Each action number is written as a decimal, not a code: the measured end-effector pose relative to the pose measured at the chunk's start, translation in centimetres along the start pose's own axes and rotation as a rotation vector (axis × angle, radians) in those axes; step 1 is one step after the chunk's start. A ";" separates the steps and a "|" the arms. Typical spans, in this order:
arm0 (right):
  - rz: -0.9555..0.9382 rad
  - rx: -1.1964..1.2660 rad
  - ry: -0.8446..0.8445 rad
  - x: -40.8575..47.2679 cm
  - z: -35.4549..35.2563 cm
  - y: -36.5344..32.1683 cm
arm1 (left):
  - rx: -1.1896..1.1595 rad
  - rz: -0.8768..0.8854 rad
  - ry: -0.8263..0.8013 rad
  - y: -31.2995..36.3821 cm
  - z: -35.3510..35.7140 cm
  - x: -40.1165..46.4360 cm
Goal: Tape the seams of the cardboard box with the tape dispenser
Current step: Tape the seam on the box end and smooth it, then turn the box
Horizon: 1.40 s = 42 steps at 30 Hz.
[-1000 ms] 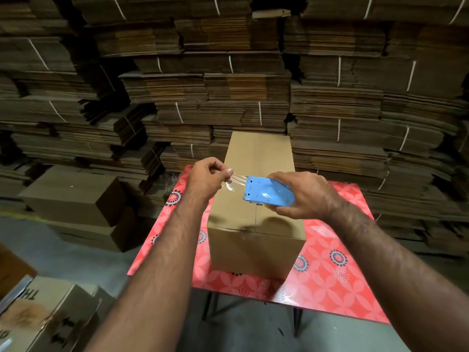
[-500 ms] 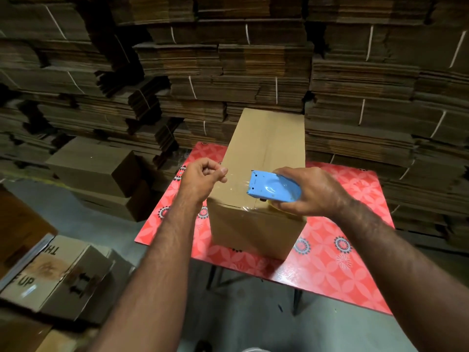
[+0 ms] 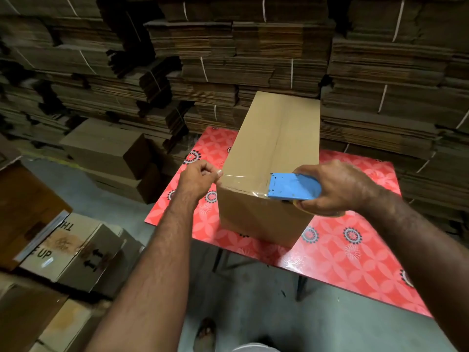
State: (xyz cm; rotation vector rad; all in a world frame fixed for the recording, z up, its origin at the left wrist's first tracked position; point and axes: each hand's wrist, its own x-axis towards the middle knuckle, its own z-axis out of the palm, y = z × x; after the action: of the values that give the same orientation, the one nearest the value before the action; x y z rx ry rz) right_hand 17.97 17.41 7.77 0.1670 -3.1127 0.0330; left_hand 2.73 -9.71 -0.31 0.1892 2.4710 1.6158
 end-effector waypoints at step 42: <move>0.234 -0.163 -0.341 2.2 -1.5 -3.6 | 0.273 0.517 -0.071 -3.7 -1.8 1.5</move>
State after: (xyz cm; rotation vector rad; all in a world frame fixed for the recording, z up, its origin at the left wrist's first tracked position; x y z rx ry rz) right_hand 16.23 13.61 9.41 -0.2199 -3.4326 -0.2720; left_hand 0.87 -12.45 -3.09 0.9737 2.7224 1.3773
